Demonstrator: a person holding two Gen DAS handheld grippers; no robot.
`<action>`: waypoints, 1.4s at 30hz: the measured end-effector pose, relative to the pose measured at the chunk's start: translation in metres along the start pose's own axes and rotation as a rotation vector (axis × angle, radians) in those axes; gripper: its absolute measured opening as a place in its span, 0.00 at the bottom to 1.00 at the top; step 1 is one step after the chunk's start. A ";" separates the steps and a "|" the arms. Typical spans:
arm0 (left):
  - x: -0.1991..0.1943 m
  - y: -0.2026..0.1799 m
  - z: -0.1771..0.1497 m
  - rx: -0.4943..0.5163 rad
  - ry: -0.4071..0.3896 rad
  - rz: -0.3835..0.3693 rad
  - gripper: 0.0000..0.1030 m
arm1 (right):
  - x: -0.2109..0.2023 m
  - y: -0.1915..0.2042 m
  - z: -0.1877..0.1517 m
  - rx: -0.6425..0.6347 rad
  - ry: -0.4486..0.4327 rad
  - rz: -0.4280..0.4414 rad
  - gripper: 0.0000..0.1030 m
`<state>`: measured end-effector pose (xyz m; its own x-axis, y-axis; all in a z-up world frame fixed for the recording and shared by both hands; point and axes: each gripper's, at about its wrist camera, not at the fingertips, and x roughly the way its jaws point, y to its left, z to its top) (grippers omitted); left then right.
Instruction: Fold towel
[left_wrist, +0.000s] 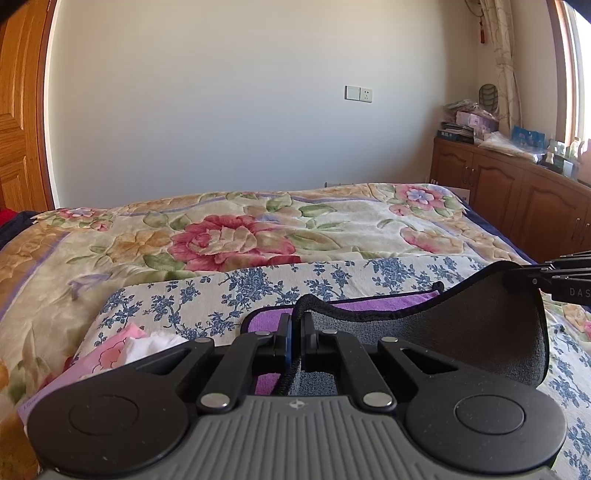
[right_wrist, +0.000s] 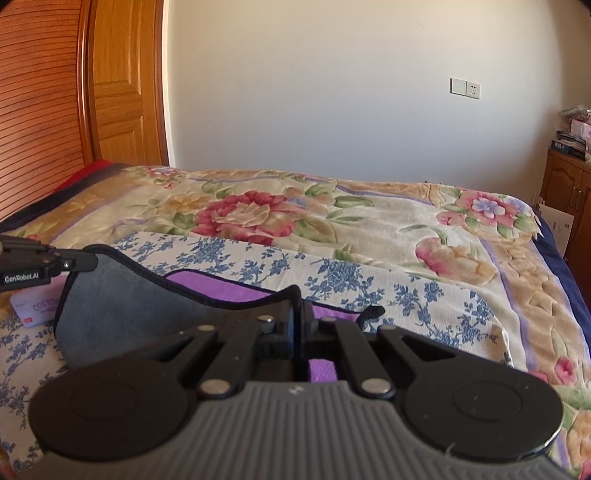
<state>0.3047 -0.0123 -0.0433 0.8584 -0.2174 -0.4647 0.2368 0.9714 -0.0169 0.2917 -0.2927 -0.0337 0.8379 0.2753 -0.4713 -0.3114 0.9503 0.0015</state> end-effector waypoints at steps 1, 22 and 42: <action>0.002 0.001 0.001 0.001 0.000 0.002 0.05 | 0.002 0.000 0.001 -0.001 0.000 -0.001 0.04; 0.044 -0.004 0.023 0.027 -0.009 0.008 0.05 | 0.034 -0.020 0.003 0.000 -0.011 -0.042 0.04; 0.076 -0.003 0.018 0.057 -0.001 0.044 0.05 | 0.068 -0.028 -0.002 -0.035 0.024 -0.062 0.04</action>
<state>0.3776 -0.0334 -0.0631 0.8690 -0.1747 -0.4629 0.2242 0.9731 0.0537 0.3563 -0.3010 -0.0673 0.8450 0.2124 -0.4907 -0.2754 0.9595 -0.0590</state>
